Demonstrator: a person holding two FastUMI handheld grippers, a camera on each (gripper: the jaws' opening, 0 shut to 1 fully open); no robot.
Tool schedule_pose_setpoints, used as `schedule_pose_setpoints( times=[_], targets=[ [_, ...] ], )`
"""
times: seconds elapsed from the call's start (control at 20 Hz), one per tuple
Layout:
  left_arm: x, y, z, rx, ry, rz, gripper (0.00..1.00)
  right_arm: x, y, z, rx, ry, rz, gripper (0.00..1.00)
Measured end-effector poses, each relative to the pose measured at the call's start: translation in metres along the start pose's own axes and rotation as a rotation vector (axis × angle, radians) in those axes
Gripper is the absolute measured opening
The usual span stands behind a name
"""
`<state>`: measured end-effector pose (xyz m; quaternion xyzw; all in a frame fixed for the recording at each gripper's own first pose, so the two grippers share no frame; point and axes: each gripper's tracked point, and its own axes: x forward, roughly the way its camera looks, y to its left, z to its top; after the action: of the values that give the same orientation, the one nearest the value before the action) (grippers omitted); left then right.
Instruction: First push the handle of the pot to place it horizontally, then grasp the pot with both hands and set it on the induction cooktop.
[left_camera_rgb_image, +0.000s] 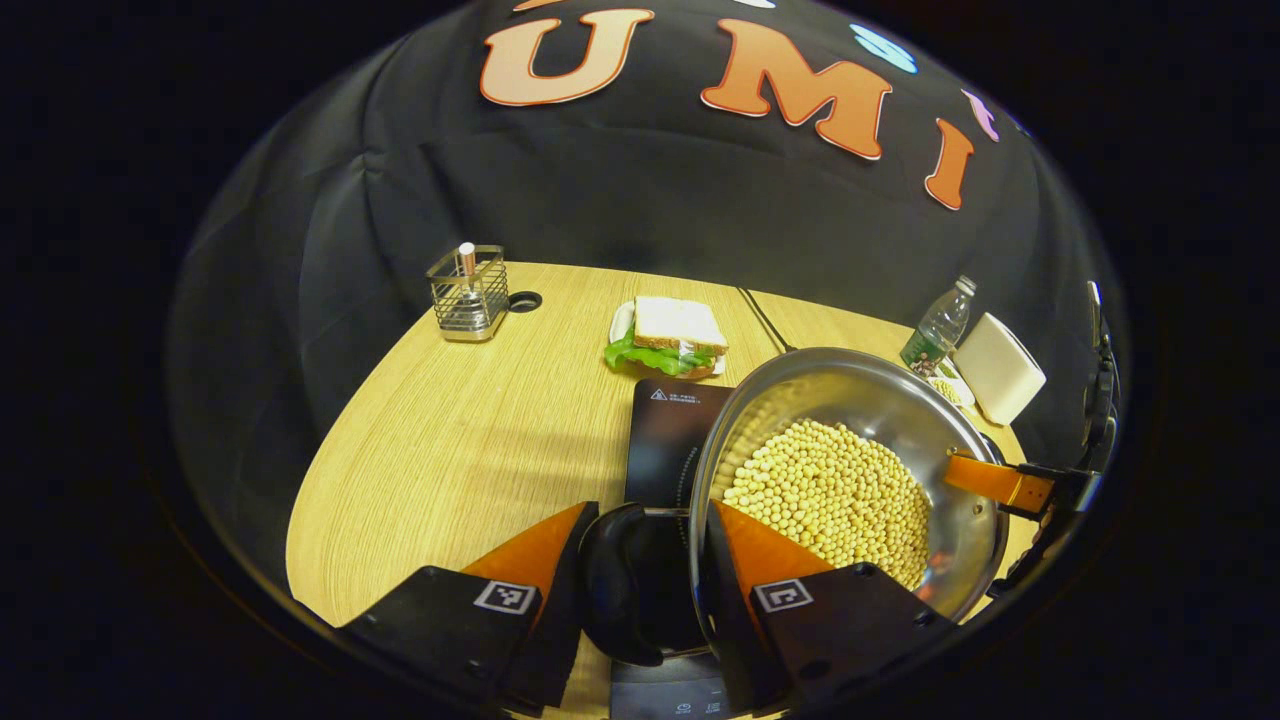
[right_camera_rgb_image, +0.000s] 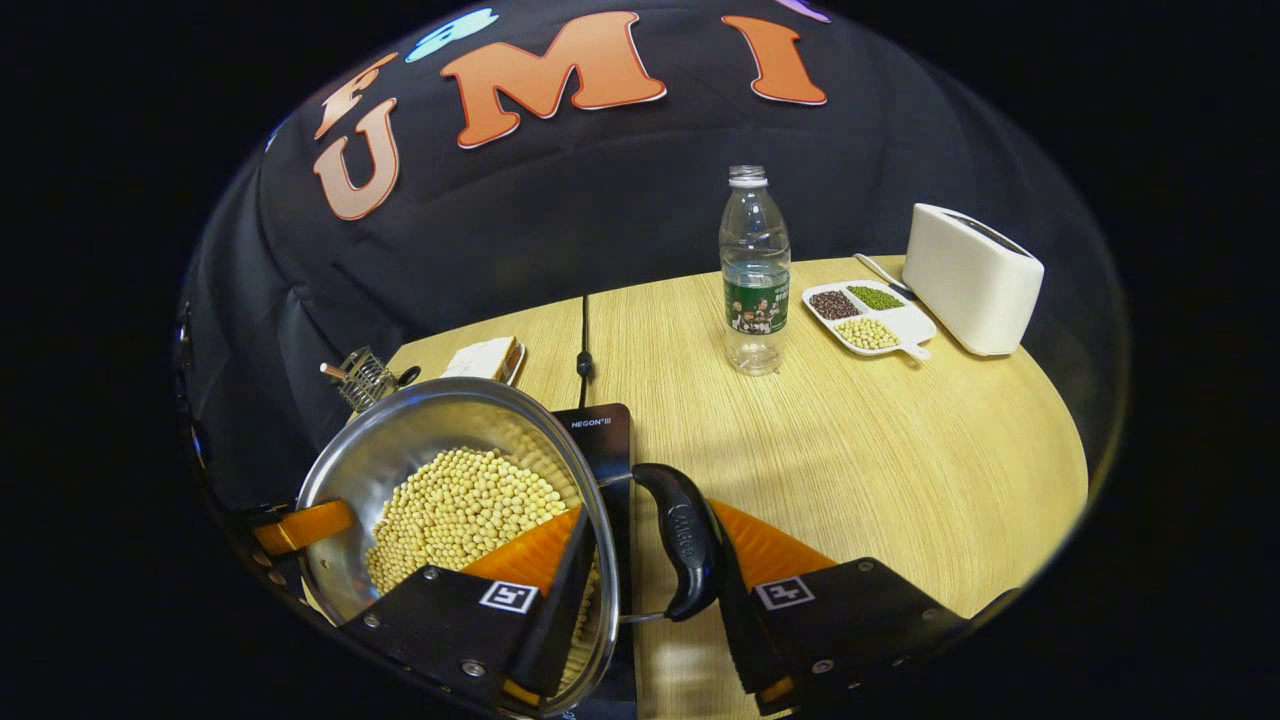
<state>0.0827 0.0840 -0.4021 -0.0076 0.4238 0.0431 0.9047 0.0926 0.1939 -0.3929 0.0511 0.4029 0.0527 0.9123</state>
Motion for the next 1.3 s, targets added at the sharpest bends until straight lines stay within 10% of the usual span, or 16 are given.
schedule_pose_setpoints(
  times=[0.25, 0.55, 1.3],
  targets=[
    [-0.050, -0.017, 0.051, 0.034, -0.126, 0.074, 0.76, -0.035, -0.007, 0.044, -0.041, -0.126, -0.010, 0.88],
    [-0.235, -0.067, 0.156, 0.030, -0.381, 0.100, 1.00, -0.120, -0.025, 0.104, -0.088, -0.301, -0.003, 0.94],
    [-0.473, -0.114, 0.247, 0.018, -0.840, 0.088, 0.99, -0.330, -0.108, 0.200, -0.137, -0.717, -0.048, 0.94]
  ],
)
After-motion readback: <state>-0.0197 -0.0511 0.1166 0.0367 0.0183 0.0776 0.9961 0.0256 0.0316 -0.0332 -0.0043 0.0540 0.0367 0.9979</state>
